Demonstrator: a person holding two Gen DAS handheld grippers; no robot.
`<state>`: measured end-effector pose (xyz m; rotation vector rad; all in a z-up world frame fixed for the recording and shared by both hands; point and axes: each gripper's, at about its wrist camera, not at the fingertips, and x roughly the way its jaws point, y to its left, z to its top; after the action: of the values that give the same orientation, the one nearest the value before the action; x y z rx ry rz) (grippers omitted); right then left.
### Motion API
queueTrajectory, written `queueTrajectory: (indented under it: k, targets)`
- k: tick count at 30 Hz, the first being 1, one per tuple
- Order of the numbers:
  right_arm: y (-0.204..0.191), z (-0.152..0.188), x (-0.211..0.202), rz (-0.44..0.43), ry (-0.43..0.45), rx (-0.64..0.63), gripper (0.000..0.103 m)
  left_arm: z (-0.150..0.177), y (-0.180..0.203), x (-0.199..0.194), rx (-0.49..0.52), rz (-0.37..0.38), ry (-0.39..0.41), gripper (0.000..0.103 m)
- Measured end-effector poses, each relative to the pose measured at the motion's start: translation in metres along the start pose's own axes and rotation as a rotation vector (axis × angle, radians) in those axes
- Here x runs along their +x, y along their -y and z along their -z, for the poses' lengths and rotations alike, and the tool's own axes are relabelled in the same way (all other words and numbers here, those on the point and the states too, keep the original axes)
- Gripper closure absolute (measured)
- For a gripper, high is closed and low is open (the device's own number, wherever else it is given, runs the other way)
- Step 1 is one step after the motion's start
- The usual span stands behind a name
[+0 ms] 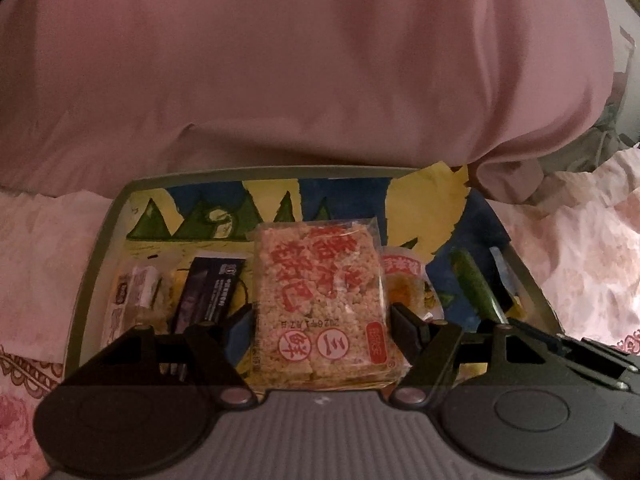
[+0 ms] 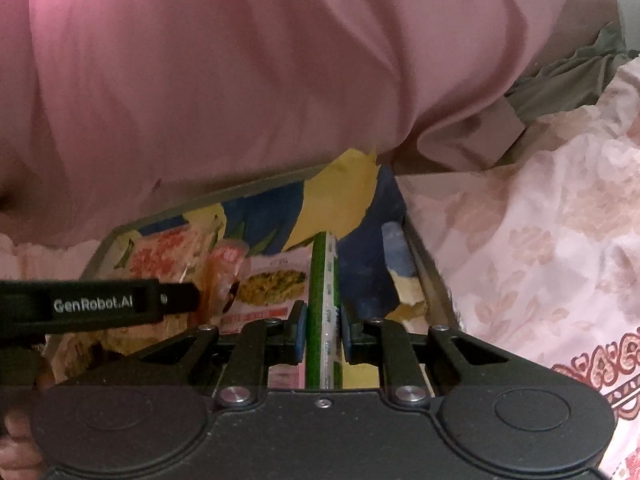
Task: Organize snacks
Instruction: 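Lower both packets into the tray and open both tools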
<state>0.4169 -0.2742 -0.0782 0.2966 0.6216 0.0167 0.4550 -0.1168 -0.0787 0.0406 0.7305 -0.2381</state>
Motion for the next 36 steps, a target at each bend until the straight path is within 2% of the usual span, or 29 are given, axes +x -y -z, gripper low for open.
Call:
queueTrajectory:
  k: [6,9,14,17,19,25,31,36]
  targets:
    - [-0.001,0.002,0.001,0.001,-0.010,-0.014,0.083,-0.001,-0.002,0.001,-0.013,0.005,-0.005,0.027]
    - [-0.002,0.001,0.000,-0.003,-0.007,-0.018,0.079,-0.002,-0.003,0.001,-0.023,0.003,-0.012,0.027]
    - [-0.005,0.001,-0.005,0.005,0.003,-0.047,0.067,-0.002,-0.005,-0.001,-0.053,0.002,-0.026,0.024]
    - [-0.004,0.001,-0.012,0.013,0.009,-0.051,0.054,-0.002,-0.007,-0.005,-0.076,0.005,-0.033,0.023]
    - [-0.003,0.000,-0.019,0.016,0.014,-0.040,0.042,-0.002,-0.009,-0.011,-0.089,0.006,-0.033,0.022]
    - [-0.001,-0.008,-0.053,0.007,0.046,0.008,0.021,-0.006,-0.010,-0.046,-0.054,0.001,0.026,0.010]
    - [-0.005,-0.010,-0.097,0.008,0.095,-0.033,0.006,-0.001,-0.005,-0.092,-0.010,-0.006,0.089,0.003]
    - [-0.002,-0.004,-0.138,-0.001,0.137,-0.009,0.001,0.016,-0.003,-0.133,0.014,-0.015,0.162,0.001]
